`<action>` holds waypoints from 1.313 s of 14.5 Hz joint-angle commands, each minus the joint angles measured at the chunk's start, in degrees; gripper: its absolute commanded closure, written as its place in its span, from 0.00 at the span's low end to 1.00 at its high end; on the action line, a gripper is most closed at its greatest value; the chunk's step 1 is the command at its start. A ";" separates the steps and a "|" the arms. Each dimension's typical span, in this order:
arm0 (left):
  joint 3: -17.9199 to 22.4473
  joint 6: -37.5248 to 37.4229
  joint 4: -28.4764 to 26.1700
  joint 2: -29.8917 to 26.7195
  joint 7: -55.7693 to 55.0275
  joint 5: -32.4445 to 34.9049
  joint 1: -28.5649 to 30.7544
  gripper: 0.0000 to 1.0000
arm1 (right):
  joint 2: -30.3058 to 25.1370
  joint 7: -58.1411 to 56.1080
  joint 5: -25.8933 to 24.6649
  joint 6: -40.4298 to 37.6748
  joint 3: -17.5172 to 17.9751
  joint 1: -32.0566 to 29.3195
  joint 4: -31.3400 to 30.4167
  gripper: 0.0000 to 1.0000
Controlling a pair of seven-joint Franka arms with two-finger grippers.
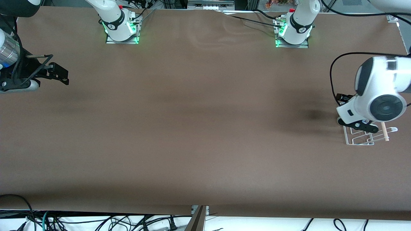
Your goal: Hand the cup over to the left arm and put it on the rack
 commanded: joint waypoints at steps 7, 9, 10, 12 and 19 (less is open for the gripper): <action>-3.17 -8.41 17.93 -2.56 -1.16 -13.58 0.59 0.00 | 0.67 -0.90 0.71 -0.81 -0.08 0.23 1.48 0.01; -2.91 1.57 14.44 -5.44 -1.42 -15.51 -0.20 0.00 | 0.67 -0.90 0.71 -0.81 -0.08 0.14 1.48 0.01; -2.38 3.45 9.54 -7.55 -1.94 -15.86 -1.51 0.00 | 0.67 -0.81 0.62 -0.81 -0.08 0.22 1.48 0.01; 3.65 11.42 -1.69 -15.27 -5.88 -17.61 -5.89 0.00 | 0.59 -0.90 0.62 -0.72 -0.08 0.23 1.48 0.01; 6.33 17.53 -10.98 -20.58 -5.99 -19.91 -5.13 0.00 | 0.58 -0.90 0.71 -1.16 -0.08 0.23 1.48 0.01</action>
